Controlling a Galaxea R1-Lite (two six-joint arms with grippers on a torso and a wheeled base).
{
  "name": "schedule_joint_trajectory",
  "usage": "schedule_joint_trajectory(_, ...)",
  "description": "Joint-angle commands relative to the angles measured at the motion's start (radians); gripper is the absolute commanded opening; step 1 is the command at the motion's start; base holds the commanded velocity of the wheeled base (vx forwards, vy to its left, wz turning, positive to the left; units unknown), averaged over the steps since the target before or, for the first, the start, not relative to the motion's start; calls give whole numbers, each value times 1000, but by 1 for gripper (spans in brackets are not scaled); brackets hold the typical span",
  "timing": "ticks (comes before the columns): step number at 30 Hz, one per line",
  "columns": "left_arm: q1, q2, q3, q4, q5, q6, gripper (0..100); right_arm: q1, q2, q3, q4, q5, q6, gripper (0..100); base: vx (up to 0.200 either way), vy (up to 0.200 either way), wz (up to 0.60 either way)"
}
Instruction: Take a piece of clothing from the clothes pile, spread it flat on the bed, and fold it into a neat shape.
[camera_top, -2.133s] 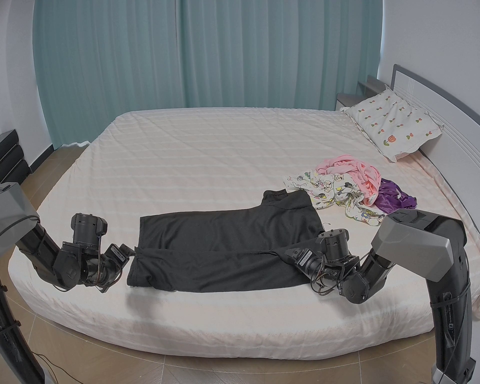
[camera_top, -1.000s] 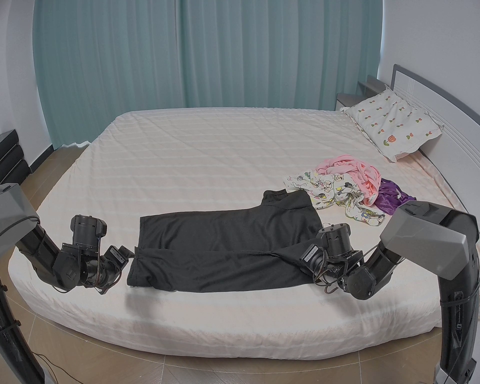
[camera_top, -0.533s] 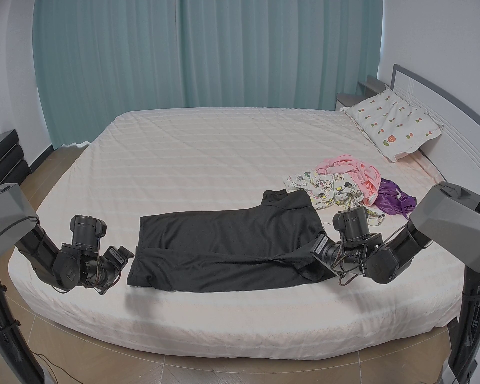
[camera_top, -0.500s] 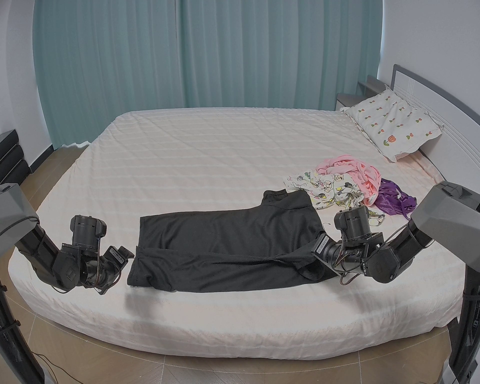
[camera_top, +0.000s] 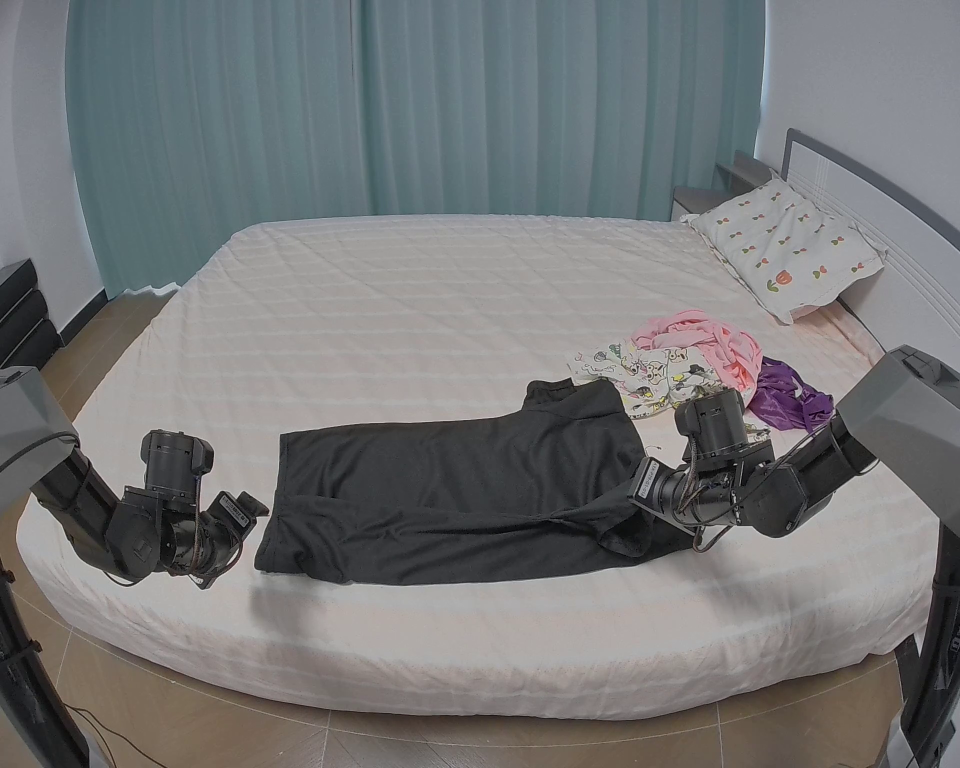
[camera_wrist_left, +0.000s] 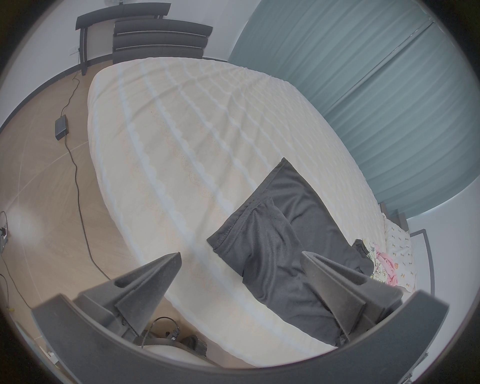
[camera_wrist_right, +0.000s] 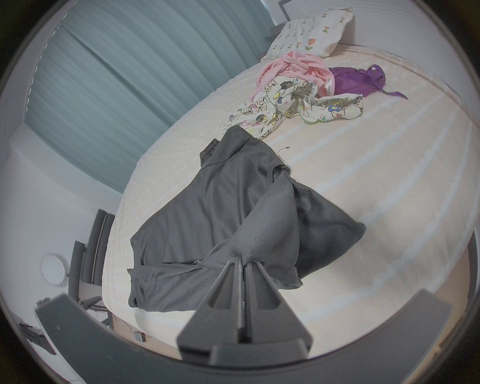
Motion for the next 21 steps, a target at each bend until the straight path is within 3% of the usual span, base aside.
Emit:
schedule_joint_trajectory(1, -1, 4, -6, 0, 1, 0, 100, 0, -16, -25, 31, 0, -42, 0, 0, 0, 0)
schedule_joint_trajectory(2, -1, 4, -9, 0, 2, 0, 100, 0, -16, -22, 40, 0, -72, 100, 0, 0, 0)
schedule_joint_trajectory(7, -1, 4, -9, 0, 2, 0, 100, 0, -11, -5, 48, 0, -141, 100, 0, 0, 0)
schedule_joint_trajectory(11, -1, 5, -10, 0, 2, 2, 100, -9, -5, 1, 45, -1, -145, 100, 0, 0, 0)
schedule_joint_trajectory(17, -1, 13, -44, 4, 1, 2, 100, -76, 86, -30, 17, 4, -164, 100, 0, 0, 0)
schedule_joint_trajectory(20, -1, 36, -79, 9, -1, -1, 100, -99, 130, -48, -24, 28, -161, 100, 0, 0, 0)
schedule_joint_trajectory(21, -1, 59, -107, 11, 1, -1, 100, -115, 155, -51, -70, 65, -159, 100, 0, 0, 0)
